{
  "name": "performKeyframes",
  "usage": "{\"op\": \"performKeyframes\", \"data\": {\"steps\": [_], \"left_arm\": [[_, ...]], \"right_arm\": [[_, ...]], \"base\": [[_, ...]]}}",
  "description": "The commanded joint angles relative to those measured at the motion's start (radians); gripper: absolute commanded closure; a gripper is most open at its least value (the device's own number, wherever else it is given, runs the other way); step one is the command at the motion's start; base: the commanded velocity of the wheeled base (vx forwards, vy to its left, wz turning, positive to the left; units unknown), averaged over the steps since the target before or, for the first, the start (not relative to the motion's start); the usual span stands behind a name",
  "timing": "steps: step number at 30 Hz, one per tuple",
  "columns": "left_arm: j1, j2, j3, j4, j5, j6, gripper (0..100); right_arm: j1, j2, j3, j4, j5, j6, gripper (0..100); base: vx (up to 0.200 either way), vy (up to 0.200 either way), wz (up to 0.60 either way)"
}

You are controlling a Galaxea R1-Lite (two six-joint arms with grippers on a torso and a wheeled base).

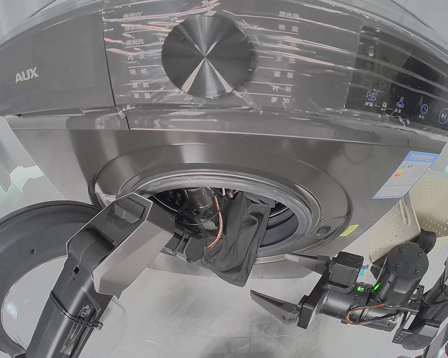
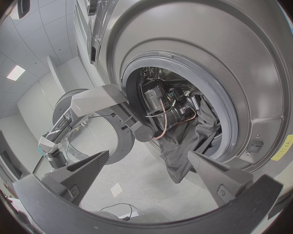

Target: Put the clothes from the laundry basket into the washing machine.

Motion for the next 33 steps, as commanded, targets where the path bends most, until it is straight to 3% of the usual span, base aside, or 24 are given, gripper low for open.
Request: {"op": "performKeyframes", "data": {"steps": [1,3,4,8,11,20,25,33], "left_arm": [[0.017,0.026,-0.038,0.017,0.019,0.000,100],[0.022,0.017,-0.016,0.017,0.021,0.000,100],[0.023,0.015,-0.013,0.017,0.021,0.000,0],[0.026,-0.097,0.137,0.032,0.017,-0.003,0],[0.020,-0.222,0.343,0.109,-0.004,-0.006,0],[-0.011,-0.394,0.697,0.187,-0.102,0.000,0],[-0.026,-0.350,0.769,0.175,-0.110,0.011,0],[-0.023,-0.245,0.732,0.158,-0.104,0.040,0]], "right_arm": [[0.000,0.004,-0.001,-0.001,0.001,0.000,0],[0.000,0.005,-0.003,-0.001,0.001,0.000,0],[0.000,0.005,-0.001,-0.001,0.001,0.000,0],[0.000,0.005,-0.003,-0.001,0.001,-0.001,0],[0.000,0.005,-0.006,-0.001,0.001,-0.001,0],[0.016,0.007,-0.007,-0.001,-0.001,0.003,0],[0.019,0.014,-0.009,-0.001,-0.002,0.005,0],[0.027,0.016,-0.009,-0.001,-0.002,0.006,0]], "base": [[0.000,0.000,0.00],[0.000,0.000,0.00],[0.000,0.000,0.00],[0.000,0.000,0.00],[0.000,0.000,0.00],[0.000,0.000,0.00],[0.000,0.000,0.00],[0.000,0.000,0.00]]}}
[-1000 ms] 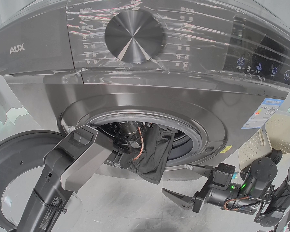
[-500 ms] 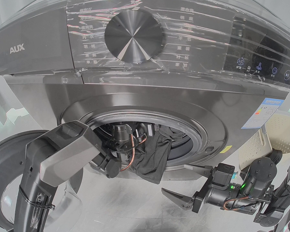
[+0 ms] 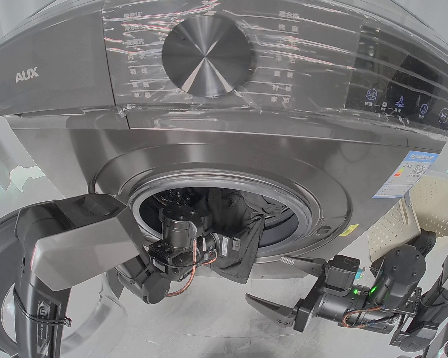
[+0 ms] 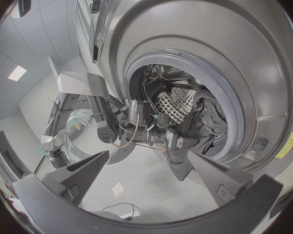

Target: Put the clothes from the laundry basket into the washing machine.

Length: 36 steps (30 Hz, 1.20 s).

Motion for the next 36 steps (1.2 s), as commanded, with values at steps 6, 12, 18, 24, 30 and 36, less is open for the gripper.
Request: {"op": "performKeyframes", "data": {"steps": [6,12,18,24,30,36], "left_arm": [[0.001,0.045,-0.036,0.026,-0.002,0.015,100],[0.006,0.080,-0.186,-0.005,0.021,-0.040,100],[0.009,0.166,-0.364,-0.134,0.052,-0.063,100],[0.043,0.243,-0.543,-0.172,0.100,-0.060,100],[0.043,0.229,-0.505,-0.174,0.100,-0.058,0],[0.003,0.088,-0.303,-0.151,0.052,-0.066,0]], "right_arm": [[0.005,0.007,-0.007,0.000,0.002,0.001,0],[0.005,0.007,-0.012,0.000,0.002,0.002,0],[0.005,0.007,-0.018,0.000,0.001,0.002,0],[0.005,0.007,-0.018,0.000,0.001,0.002,0],[0.004,0.009,-0.019,0.000,0.002,0.002,0],[0.005,0.009,-0.021,0.000,0.002,0.002,0]], "base": [[0.000,0.000,0.00],[0.000,0.000,0.00],[0.000,0.000,0.00],[0.000,0.000,0.00],[0.000,0.000,0.00],[0.000,0.000,0.00]]}}
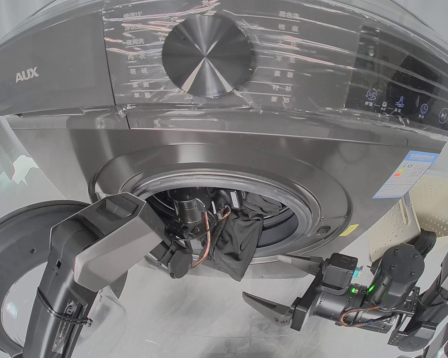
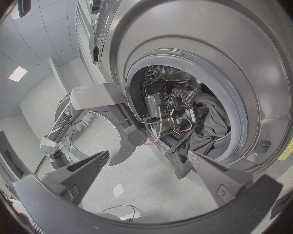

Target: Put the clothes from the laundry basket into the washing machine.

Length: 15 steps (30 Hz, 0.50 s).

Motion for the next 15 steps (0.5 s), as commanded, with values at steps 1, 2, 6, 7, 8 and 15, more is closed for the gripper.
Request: {"op": "performKeyframes", "data": {"steps": [1,2,6,7,8,15], "left_arm": [[-0.047,-0.148,0.222,0.028,-0.076,-0.006,0],[-0.058,-0.167,0.259,0.036,-0.088,-0.006,0],[-0.089,-0.193,0.350,0.040,-0.105,-0.004,0],[-0.098,-0.190,0.376,0.036,-0.105,-0.003,0],[-0.101,-0.187,0.391,0.036,-0.106,-0.001,0],[-0.090,-0.119,0.400,0.025,-0.123,0.008,0]], "right_arm": [[0.000,0.003,-0.001,0.000,0.001,0.000,0],[0.001,0.008,-0.001,0.000,0.001,0.000,0],[0.001,0.014,-0.001,0.000,0.001,0.000,0],[0.001,0.014,-0.001,0.000,0.001,0.000,0],[0.001,0.014,-0.001,0.000,0.001,0.000,0],[0.006,0.016,-0.006,0.000,-0.001,0.000,0]], "base": [[0.000,0.000,0.00],[0.000,0.000,0.00],[0.000,0.000,0.00],[0.000,0.000,0.00],[0.000,0.000,0.00],[0.000,0.000,0.00]]}}
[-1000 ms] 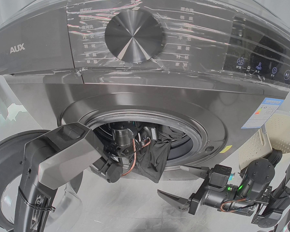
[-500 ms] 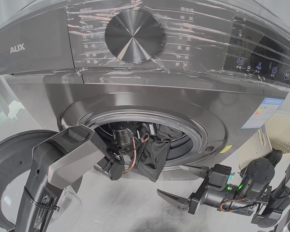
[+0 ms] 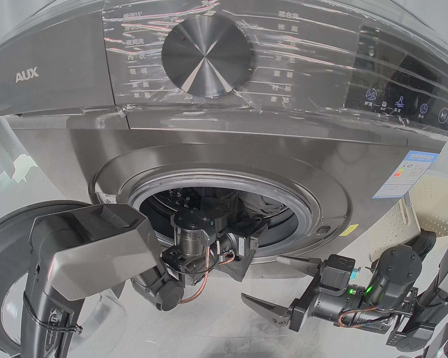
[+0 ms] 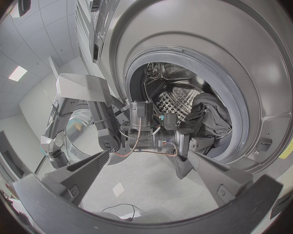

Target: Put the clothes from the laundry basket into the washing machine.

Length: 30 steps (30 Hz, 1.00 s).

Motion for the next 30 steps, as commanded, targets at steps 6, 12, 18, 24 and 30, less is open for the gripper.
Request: {"op": "performKeyframes", "data": {"steps": [6,12,18,24,30], "left_arm": [[0.010,0.061,-0.006,-0.003,-0.014,0.006,0],[0.015,0.092,-0.029,-0.003,-0.014,0.020,0],[0.029,0.089,-0.112,-0.001,0.001,0.012,100],[0.063,0.102,-0.264,-0.027,0.066,-0.003,100],[0.092,0.133,-0.394,-0.033,0.090,-0.003,100]], "right_arm": [[0.007,0.004,-0.004,-0.001,0.001,0.000,0],[0.009,0.001,-0.011,-0.001,0.000,0.000,0],[0.010,0.003,-0.018,-0.001,0.000,0.001,0],[0.010,0.003,-0.025,-0.001,-0.002,0.001,0],[0.009,0.003,-0.031,-0.001,-0.002,0.001,0]], "base": [[0.000,0.000,0.00],[0.000,0.000,0.00],[0.000,0.000,0.00],[0.000,0.000,0.00],[0.000,0.000,0.00]]}}
